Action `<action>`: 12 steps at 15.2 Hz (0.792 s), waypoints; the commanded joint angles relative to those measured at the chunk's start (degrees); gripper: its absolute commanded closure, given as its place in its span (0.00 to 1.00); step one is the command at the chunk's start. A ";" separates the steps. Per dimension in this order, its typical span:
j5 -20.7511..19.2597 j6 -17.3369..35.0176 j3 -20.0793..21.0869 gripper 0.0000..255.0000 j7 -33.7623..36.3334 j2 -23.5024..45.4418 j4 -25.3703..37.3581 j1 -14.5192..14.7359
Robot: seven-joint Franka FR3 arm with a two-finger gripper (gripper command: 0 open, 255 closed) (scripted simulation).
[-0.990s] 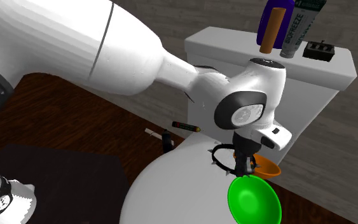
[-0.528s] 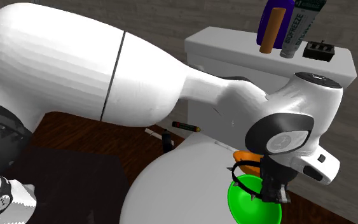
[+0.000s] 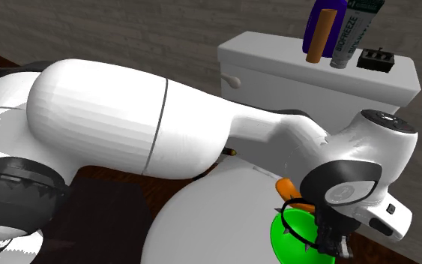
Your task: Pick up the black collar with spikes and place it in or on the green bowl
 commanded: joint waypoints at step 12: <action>-0.60 3.46 -0.70 1.00 0.46 4.62 1.14 0.33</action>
